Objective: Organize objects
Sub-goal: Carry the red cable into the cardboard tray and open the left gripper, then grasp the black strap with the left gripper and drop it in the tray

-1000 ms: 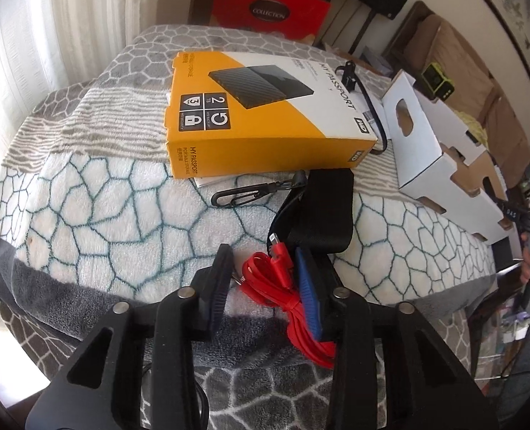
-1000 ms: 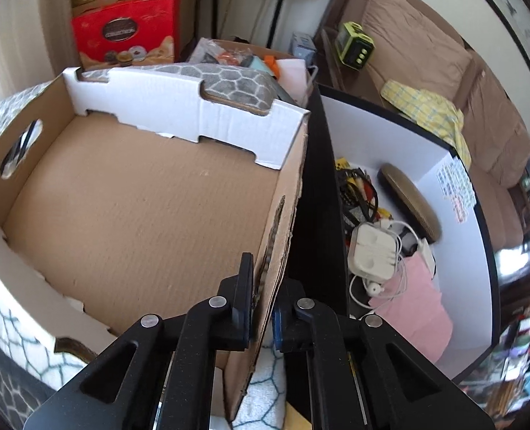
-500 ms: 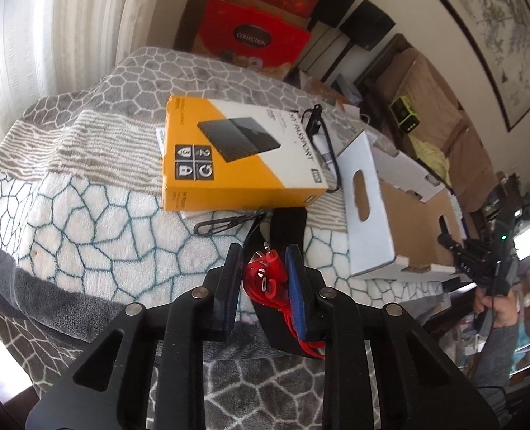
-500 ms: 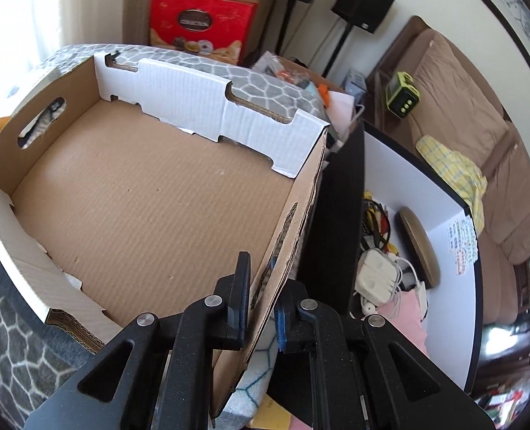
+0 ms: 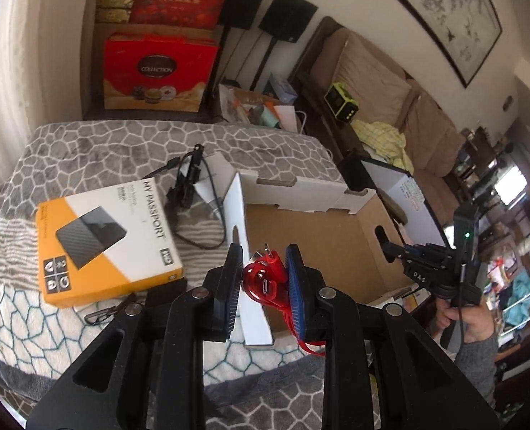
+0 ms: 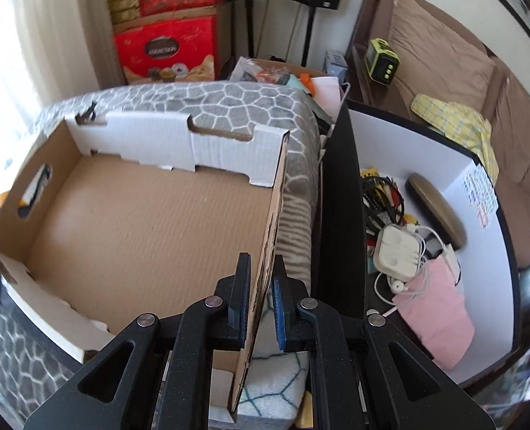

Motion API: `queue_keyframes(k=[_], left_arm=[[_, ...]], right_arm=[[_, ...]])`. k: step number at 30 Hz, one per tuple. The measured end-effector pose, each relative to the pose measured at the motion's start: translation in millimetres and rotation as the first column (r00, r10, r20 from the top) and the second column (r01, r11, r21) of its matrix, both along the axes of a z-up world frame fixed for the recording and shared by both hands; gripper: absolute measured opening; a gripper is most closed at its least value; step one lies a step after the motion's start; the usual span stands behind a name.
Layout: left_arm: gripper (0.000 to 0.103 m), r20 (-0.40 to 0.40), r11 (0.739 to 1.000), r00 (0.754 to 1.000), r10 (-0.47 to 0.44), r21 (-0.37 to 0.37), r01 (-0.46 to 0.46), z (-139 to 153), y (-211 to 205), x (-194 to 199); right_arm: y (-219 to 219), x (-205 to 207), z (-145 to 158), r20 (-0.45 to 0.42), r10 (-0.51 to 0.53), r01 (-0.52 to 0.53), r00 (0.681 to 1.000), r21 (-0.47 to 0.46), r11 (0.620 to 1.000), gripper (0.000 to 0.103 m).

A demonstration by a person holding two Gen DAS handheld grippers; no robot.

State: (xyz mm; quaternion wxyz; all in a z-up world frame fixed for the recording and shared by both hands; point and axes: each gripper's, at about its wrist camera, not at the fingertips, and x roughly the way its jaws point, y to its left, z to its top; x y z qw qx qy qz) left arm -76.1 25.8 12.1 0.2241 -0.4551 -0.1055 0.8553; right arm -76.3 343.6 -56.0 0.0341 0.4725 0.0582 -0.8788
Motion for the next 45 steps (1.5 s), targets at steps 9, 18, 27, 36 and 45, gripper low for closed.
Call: queue_keyframes(k=[9, 18, 27, 36, 45], left_arm=[[0.023, 0.052, 0.983, 0.996, -0.074, -0.162, 0.081, -29, 57, -30], [0.045, 0.067, 0.984, 0.994, -0.085, -0.15, 0.094, -33, 51, -21], [0.07, -0.037, 0.99, 0.998, 0.042, -0.132, -0.046, 2, -29, 3], [0.07, 0.105, 0.969, 0.967, 0.23, -0.115, -0.218, -55, -106, 12], [0.07, 0.093, 0.962, 0.977, 0.192, -0.214, -0.169, -78, -89, 11]], right_arm=[[-2, -2, 4, 0.006, -0.069, 0.069, 0.998, -0.013, 0.998, 0.01], [-4, -1, -7, 0.022, -0.083, 0.083, 0.996, -0.003, 0.997, 0.013], [-7, -1, -9, 0.018, -0.087, 0.086, 0.996, 0.008, 0.996, 0.015], [-9, -1, -8, 0.019, -0.093, 0.093, 0.996, 0.015, 0.996, 0.017], [-11, 0, -10, 0.024, -0.096, 0.095, 0.995, 0.011, 0.995, 0.018]])
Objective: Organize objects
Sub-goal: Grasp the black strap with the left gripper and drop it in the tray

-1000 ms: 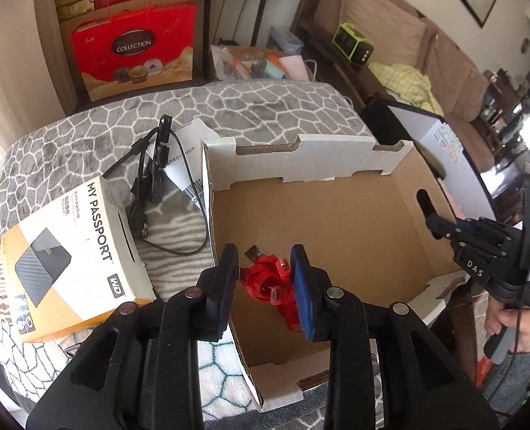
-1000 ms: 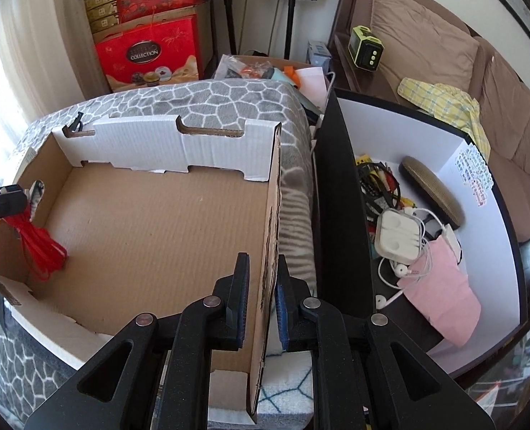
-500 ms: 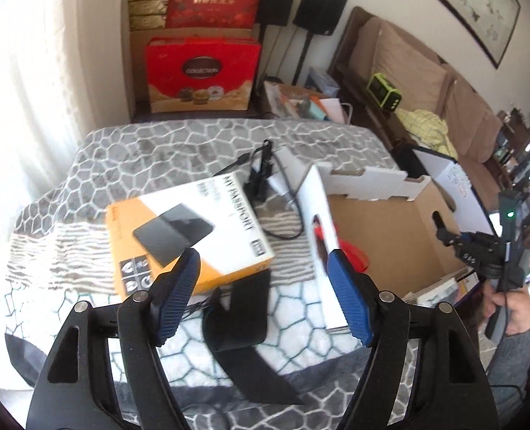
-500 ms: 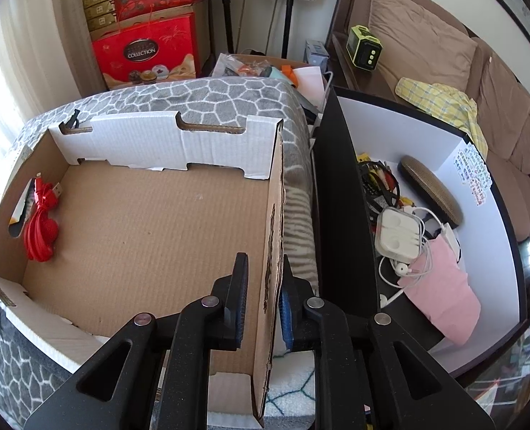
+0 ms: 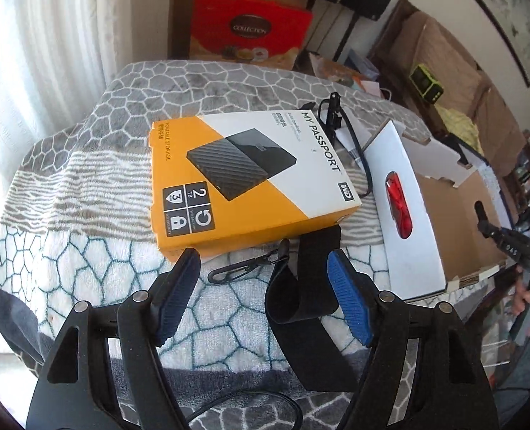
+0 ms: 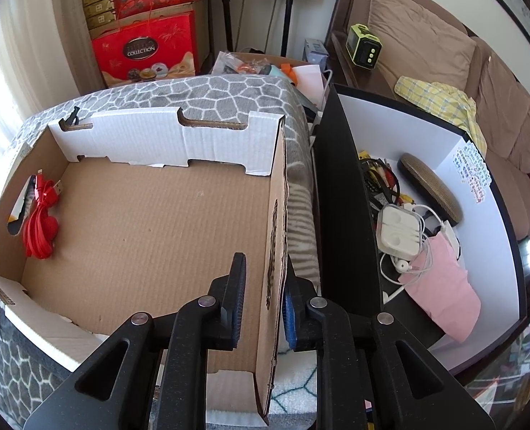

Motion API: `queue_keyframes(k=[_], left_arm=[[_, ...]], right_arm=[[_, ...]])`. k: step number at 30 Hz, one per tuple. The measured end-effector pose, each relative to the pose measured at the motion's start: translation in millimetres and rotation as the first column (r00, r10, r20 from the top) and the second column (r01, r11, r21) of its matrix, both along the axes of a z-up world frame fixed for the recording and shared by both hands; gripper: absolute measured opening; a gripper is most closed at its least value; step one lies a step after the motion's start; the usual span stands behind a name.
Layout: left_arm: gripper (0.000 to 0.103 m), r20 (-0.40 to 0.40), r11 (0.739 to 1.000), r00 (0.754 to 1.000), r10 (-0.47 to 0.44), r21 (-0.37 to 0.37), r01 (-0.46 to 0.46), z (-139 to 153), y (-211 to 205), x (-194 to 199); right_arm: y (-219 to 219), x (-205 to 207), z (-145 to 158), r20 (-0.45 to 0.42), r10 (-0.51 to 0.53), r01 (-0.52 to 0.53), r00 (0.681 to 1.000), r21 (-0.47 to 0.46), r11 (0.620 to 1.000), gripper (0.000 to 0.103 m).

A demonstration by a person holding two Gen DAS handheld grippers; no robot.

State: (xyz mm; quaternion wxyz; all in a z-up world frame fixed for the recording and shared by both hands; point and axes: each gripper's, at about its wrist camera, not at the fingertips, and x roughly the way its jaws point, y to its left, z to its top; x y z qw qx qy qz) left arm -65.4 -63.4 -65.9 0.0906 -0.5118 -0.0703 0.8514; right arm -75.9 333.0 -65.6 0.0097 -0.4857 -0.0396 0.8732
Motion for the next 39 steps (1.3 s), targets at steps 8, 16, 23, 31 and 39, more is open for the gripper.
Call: queue_keyframes(k=[8, 16, 23, 31, 39], left_arm=[[0.035, 0.001, 0.981, 0.998, -0.066, -0.185, 0.065, -15, 26, -3], [0.01, -0.032, 0.984, 0.993, -0.11, -0.147, 0.104, 1, 30, 6], [0.008, -0.125, 0.978, 0.985, -0.117, 0.156, 0.136, 71, 23, 17], [0.007, -0.282, 0.921, 0.949, -0.141, 0.314, 0.23, 152, 39, 17], [0.007, -0.216, 0.903, 0.94, -0.265, 0.287, 0.32, 145, 109, -19]], right_arm=[[0, 0, -4, 0.012, -0.001, 0.001, 1.0, -0.007, 1.0, 0.019], [0, -1, -5, 0.013, -0.005, 0.005, 1.0, -0.013, 1.0, 0.019], [-1, -2, -5, 0.012, -0.006, 0.006, 1.0, -0.014, 1.0, 0.019], [0, -2, -5, 0.012, -0.009, 0.009, 1.0, -0.017, 1.0, 0.019], [0, -2, -5, 0.014, -0.013, 0.013, 1.0, -0.019, 1.0, 0.02]])
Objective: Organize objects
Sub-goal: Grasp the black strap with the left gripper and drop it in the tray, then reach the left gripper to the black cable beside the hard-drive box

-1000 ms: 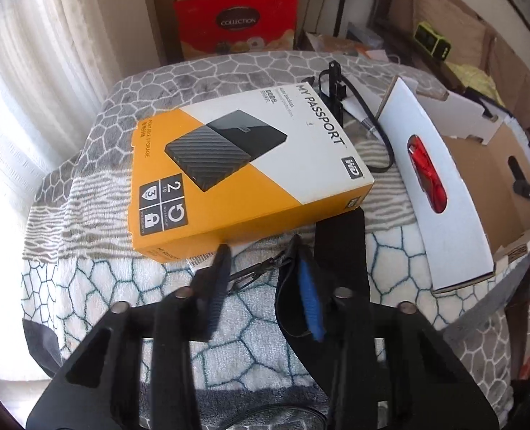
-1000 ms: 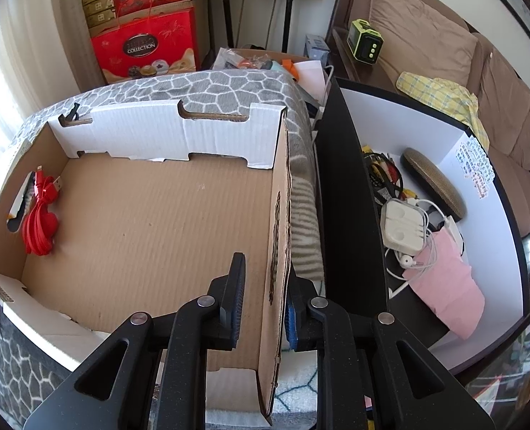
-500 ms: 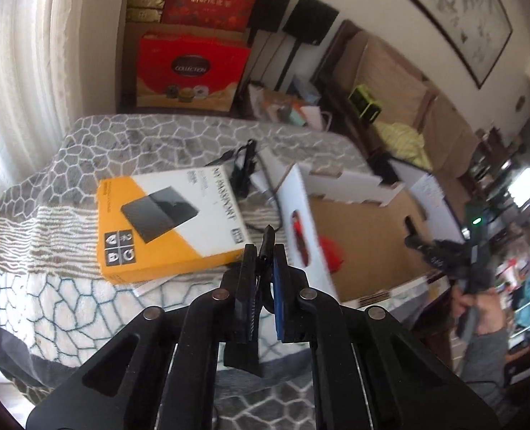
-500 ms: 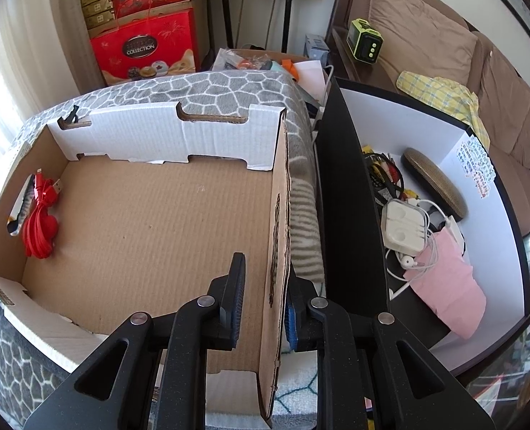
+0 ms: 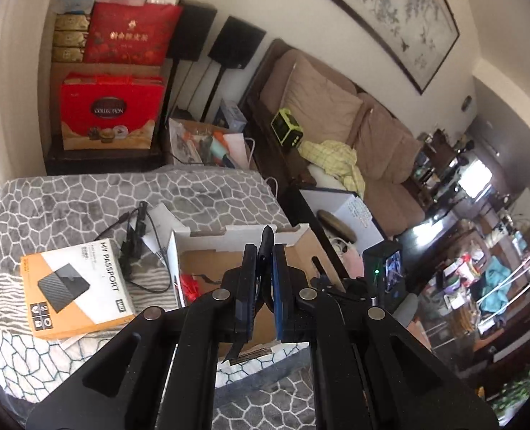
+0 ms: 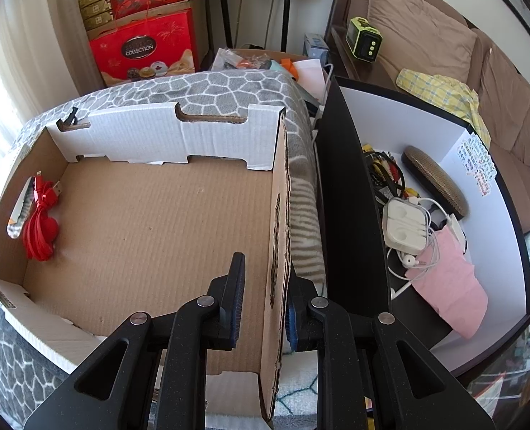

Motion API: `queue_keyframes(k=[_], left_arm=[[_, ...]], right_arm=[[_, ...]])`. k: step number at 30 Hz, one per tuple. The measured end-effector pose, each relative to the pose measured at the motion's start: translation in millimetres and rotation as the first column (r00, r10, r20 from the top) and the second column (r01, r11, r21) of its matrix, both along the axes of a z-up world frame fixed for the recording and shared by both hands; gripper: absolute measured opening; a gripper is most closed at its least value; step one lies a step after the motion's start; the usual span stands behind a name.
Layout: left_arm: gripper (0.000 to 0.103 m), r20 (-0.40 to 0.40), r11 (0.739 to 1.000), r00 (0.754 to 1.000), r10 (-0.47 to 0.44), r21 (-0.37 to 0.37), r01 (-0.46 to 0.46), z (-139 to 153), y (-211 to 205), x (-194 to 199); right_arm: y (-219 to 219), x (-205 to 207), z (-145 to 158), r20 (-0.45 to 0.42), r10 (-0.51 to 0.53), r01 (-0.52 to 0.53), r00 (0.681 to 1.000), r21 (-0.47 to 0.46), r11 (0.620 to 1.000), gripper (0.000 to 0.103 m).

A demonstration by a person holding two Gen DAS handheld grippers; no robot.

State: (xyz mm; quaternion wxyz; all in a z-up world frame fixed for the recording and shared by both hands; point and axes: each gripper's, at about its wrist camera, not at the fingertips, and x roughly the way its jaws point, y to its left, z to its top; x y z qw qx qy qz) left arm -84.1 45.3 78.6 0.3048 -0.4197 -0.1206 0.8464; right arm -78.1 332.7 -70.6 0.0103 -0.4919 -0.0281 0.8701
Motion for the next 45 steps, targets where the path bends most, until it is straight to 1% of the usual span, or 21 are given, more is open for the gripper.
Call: queue_keyframes(k=[4, 7, 10, 12, 15, 17, 18, 20, 21, 22, 27, 30, 32, 35, 38, 41, 43, 45], left_arm=[[0.007, 0.076, 0.996, 0.997, -0.022, -0.085, 0.028, -38, 36, -23], [0.007, 0.133, 0.991, 0.99, -0.039, -0.124, 0.055, -66, 54, -33], [0.007, 0.155, 0.981, 0.987, -0.037, -0.181, 0.065, -87, 65, -40], [0.006, 0.163, 0.971, 0.986, -0.021, -0.232, 0.059, -97, 69, -46], [0.006, 0.145, 0.952, 0.989, 0.018, -0.306, 0.028, -107, 72, -52], [0.007, 0.152, 0.943, 0.988, 0.038, -0.331, 0.015, -111, 71, -57], [0.008, 0.156, 0.942, 0.987, 0.047, -0.335, 0.008, -112, 69, -59], [0.024, 0.157, 0.942, 0.985, 0.071, -0.335, -0.015, -111, 66, -61], [0.043, 0.15, 0.944, 0.985, 0.085, -0.327, -0.032, -108, 63, -61], [0.052, 0.136, 0.948, 0.986, 0.1, -0.313, -0.053, -104, 59, -61], [0.057, 0.08, 0.958, 0.986, 0.144, -0.262, -0.118, -78, 33, -63], [0.06, 0.069, 0.95, 0.98, 0.188, -0.266, -0.163, -69, 13, -72], [0.06, 0.067, 0.94, 0.974, 0.218, -0.281, -0.191, -66, 1, -79], [0.065, 0.072, 0.925, 0.971, 0.226, -0.328, -0.191, -69, -10, -88], [0.065, 0.082, 0.905, 0.967, 0.24, -0.378, -0.193, -78, -15, -97], [0.065, 0.103, 0.897, 0.965, 0.242, -0.402, -0.182, -90, -17, -107], [0.065, 0.122, 0.901, 0.963, 0.242, -0.396, -0.176, -97, -18, -114], [0.065, 0.144, 0.916, 0.963, 0.228, -0.367, -0.162, -103, -18, -123]], right_arm=[[0, 0, -1, 0.003, -0.001, 0.001, 1.0, 0.002, 1.0, 0.02], [0, 0, -1, 0.006, -0.001, 0.001, 1.0, -0.001, 1.0, 0.02], [-1, 0, -2, 0.009, 0.001, -0.001, 1.0, 0.006, 1.0, 0.02], [-1, 1, -2, 0.01, 0.003, -0.003, 1.0, 0.01, 1.0, 0.02], [-2, 1, -2, 0.011, 0.003, -0.003, 1.0, 0.015, 1.0, 0.02], [-2, 1, -2, 0.012, 0.003, -0.003, 1.0, 0.015, 1.0, 0.02], [-2, 1, -2, 0.011, 0.003, -0.003, 1.0, 0.014, 1.0, 0.021], [-2, 0, -2, 0.011, 0.001, -0.001, 1.0, 0.013, 1.0, 0.021], [-2, 0, -2, 0.011, 0.0, 0.0, 1.0, 0.012, 1.0, 0.021], [-2, 1, -2, 0.011, 0.0, 0.0, 1.0, 0.012, 1.0, 0.021], [-3, 1, -2, 0.013, 0.001, -0.002, 1.0, 0.018, 1.0, 0.021], [-2, 1, -3, 0.012, 0.001, -0.001, 1.0, 0.016, 1.0, 0.021], [-3, 1, -3, 0.012, 0.001, -0.001, 1.0, 0.018, 1.0, 0.021], [-2, 0, -3, 0.013, 0.001, -0.001, 1.0, 0.017, 1.0, 0.021], [-4, 0, -2, 0.015, 0.002, -0.003, 1.0, 0.017, 1.0, 0.021], [-5, 0, -2, 0.016, 0.002, -0.003, 1.0, 0.019, 1.0, 0.021], [-5, 0, -2, 0.017, 0.003, -0.003, 1.0, 0.02, 1.0, 0.021], [-5, 0, -2, 0.018, 0.002, -0.002, 1.0, 0.019, 1.0, 0.021]])
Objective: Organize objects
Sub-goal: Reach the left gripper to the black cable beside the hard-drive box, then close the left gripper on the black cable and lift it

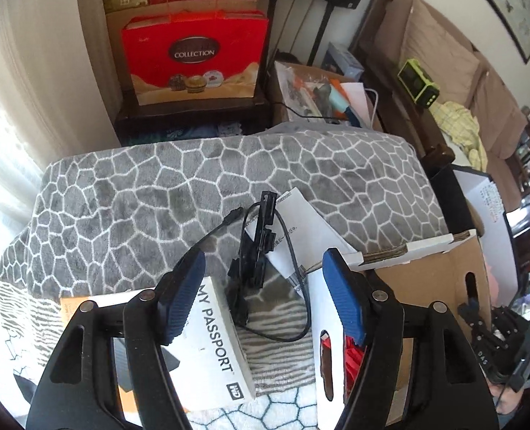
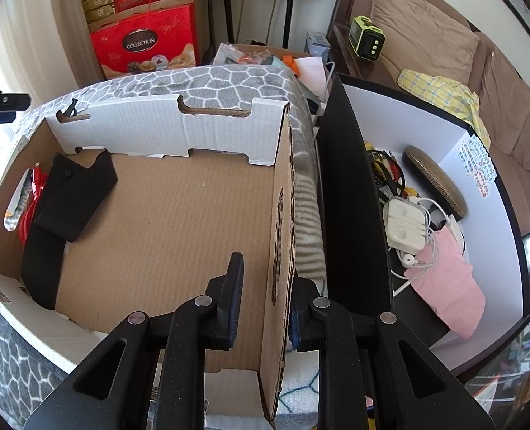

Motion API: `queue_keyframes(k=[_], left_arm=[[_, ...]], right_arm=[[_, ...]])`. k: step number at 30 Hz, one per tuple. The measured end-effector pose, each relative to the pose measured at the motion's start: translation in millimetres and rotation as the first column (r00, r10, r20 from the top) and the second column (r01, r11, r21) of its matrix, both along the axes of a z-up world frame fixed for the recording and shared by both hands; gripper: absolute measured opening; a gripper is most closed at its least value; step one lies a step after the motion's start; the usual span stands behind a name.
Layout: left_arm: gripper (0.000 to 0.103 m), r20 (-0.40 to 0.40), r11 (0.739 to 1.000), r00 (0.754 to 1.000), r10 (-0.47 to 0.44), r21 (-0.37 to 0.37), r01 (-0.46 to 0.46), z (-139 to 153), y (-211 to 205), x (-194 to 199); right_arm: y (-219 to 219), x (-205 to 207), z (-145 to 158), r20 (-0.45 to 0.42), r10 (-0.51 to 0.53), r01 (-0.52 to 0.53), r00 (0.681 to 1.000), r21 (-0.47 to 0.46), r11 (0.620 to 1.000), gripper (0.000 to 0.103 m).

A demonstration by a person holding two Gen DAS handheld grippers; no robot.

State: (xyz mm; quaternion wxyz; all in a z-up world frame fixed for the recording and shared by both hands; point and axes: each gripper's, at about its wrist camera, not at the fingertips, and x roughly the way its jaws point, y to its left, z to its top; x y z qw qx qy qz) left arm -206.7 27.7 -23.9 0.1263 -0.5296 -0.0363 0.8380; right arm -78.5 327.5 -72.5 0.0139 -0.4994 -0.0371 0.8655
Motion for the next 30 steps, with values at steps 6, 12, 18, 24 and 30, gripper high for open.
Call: queue_keyframes(k=[6, 12, 18, 24, 30], left_arm=[[0.065, 0.003, 0.998, 1.0, 0.007, -0.063, -0.006, -18, 13, -26], [0.062, 0.06, 0.992, 0.998, -0.01, -0.123, 0.017, -42, 25, -49], [0.046, 0.108, 0.984, 0.994, -0.023, -0.172, 0.042, -60, 34, -59], [0.031, 0.097, 0.99, 0.995, 0.013, -0.141, 0.001, -58, 25, -60], [0.03, 0.076, 0.999, 0.996, 0.034, -0.043, -0.031, -40, 8, -54]], right_arm=[[0, 0, -1, 0.004, 0.0, 0.0, 1.0, 0.004, 1.0, 0.021], [1, -1, -2, 0.009, 0.001, -0.001, 1.0, 0.004, 1.0, 0.021], [1, -1, -2, 0.012, 0.005, -0.005, 1.0, 0.006, 1.0, 0.021], [1, -1, -2, 0.011, 0.002, -0.002, 1.0, 0.004, 1.0, 0.022], [1, -2, -2, 0.012, 0.001, -0.001, 1.0, 0.001, 1.0, 0.022]])
